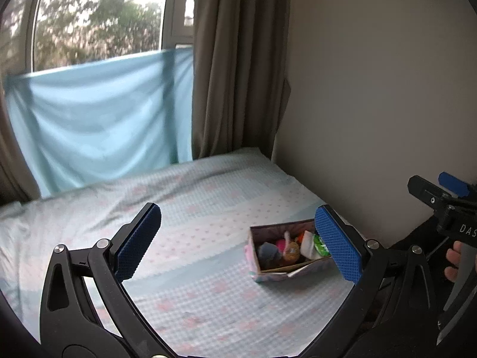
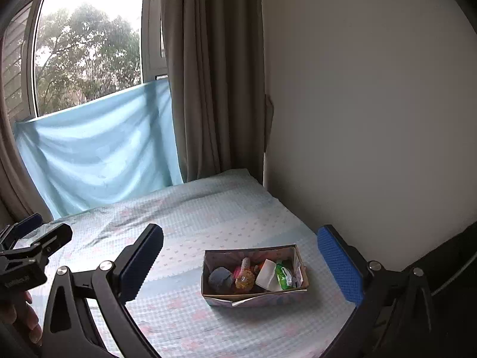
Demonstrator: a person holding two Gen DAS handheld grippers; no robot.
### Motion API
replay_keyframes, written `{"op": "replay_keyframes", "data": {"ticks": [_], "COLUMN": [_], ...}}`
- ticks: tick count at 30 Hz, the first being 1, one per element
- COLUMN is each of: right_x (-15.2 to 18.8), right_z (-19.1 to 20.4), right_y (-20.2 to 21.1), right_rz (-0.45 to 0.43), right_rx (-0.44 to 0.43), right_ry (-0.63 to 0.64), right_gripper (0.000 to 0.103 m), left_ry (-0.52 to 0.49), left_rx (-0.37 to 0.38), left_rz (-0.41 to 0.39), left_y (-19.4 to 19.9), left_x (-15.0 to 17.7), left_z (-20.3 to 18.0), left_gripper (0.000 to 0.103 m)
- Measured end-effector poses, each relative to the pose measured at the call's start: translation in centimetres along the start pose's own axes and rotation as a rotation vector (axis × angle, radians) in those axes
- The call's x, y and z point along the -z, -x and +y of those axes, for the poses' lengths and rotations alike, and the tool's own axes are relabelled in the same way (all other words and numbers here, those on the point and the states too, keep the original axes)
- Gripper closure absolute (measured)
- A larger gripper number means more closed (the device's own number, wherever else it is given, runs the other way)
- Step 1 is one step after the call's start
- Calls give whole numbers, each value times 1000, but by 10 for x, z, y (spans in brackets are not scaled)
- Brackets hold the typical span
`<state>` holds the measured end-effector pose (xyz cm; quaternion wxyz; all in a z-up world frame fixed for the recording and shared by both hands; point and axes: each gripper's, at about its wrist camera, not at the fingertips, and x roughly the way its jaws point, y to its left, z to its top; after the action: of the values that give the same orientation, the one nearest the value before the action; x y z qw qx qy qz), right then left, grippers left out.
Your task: Organize soft objects
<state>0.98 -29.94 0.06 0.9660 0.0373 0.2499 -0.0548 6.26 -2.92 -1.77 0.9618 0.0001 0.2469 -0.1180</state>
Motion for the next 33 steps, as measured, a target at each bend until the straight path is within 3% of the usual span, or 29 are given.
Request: {"op": "replay_keyframes", "data": {"ticks": [11, 33], "right_x": [9, 5], "right_z": [11, 2], "right_y": [9, 10], "right_rz": [-40, -35], "right_rx": [6, 12], "right_ry": [-11, -16], "right_gripper": [0, 0], "left_ry": [-13, -15], "left_rx": [-3, -16], "left_rz": [-39, -60], "left_y": [18, 11], "left_x": [2, -6], "left_z": [-4, -19], "left_gripper": [0, 0]}}
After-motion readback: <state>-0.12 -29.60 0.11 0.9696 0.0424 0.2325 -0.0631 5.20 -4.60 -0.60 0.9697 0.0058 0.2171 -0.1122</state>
